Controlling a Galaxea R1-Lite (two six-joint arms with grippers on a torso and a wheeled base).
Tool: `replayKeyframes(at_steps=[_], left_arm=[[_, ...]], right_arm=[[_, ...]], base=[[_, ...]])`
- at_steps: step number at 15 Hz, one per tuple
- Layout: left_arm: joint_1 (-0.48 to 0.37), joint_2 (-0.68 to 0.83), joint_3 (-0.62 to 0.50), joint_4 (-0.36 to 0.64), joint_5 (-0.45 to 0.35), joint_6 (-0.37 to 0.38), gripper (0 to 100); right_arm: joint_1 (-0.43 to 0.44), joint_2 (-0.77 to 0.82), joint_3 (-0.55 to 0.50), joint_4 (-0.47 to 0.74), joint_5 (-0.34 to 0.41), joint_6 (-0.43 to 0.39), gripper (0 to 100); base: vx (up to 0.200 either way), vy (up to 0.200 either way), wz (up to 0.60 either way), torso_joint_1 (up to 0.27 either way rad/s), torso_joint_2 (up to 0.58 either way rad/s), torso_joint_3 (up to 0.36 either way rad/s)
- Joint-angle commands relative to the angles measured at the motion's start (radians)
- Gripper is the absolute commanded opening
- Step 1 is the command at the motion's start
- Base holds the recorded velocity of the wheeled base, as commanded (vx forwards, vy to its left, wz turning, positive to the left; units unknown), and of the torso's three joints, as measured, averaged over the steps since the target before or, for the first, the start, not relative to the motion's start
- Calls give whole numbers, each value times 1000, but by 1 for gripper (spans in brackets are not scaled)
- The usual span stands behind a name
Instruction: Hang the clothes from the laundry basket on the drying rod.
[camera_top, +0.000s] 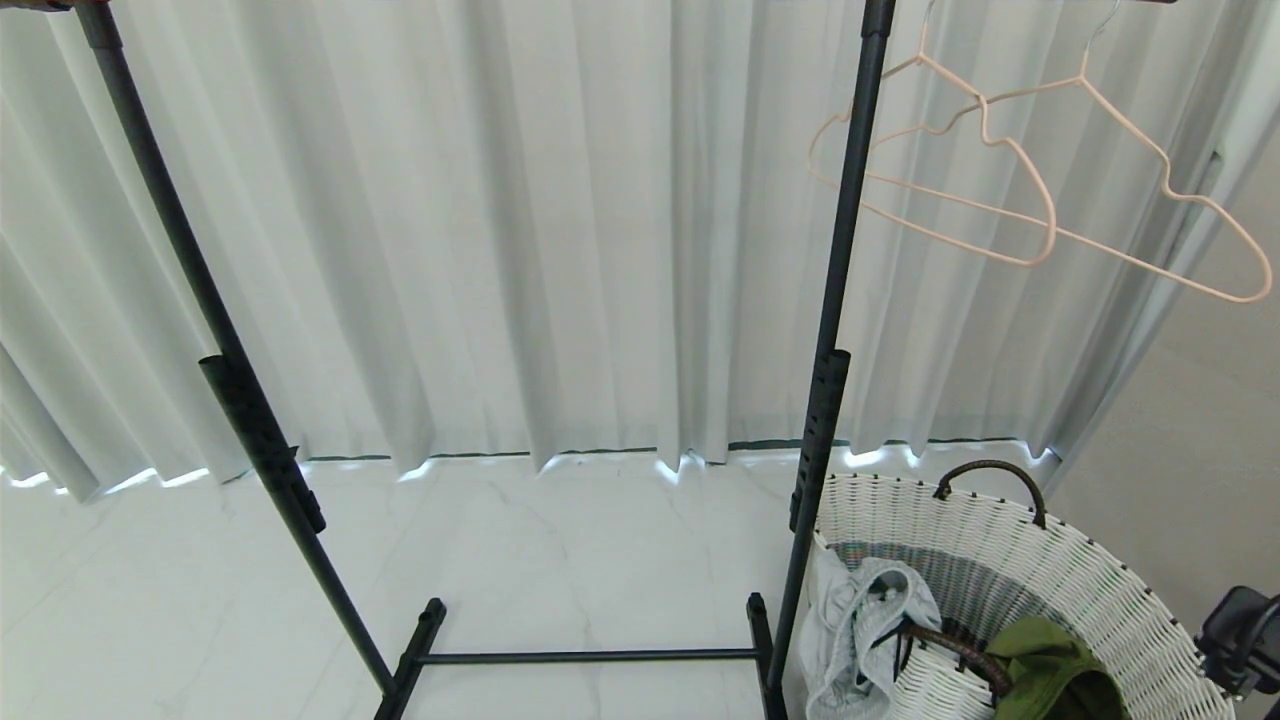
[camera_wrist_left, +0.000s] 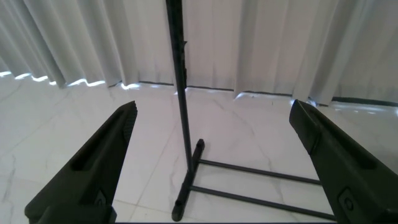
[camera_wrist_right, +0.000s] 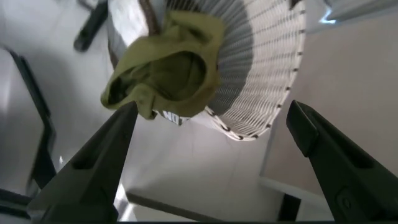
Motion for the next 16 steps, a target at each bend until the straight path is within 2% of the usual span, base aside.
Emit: replayKeyframes(at_steps=[1,3,5,7,9,13,14,16], left_arm=[[1,0,0,-1,0,0,100],[-1,0,0,1,0,0,100],[-1,0,0,1,0,0,100],[1,0,0,-1,0,0,100],[-1,0,0,-1,0,0,100],[1,0,0,-1,0,0,100],[-1,0,0,-1,0,0,100],[-1,0,0,1,0,0,100]], right_arm=[[-2,271,74,-181,0,-28,100],[-23,420,87,-309,0,-38,100],[-65,506,86,-388,1,-75,100],[-125,618,84,-535,1,-129,100],[-149,694,91,-661,4,-130,100],[-161,777,89,-799,15,-129,100],[-161,791,89,-829,36,-129,0],[-161,803,91,-869,58,-129,0]], base=[[0,0,0,0,0,0],[0,0,0,0,0,0],[0,0,0,0,0,0],[0,0,0,0,0,0],[0,0,0,0,0,0],[0,0,0,0,0,0],[0,0,0,0,0,0],[0,0,0,0,0,0]])
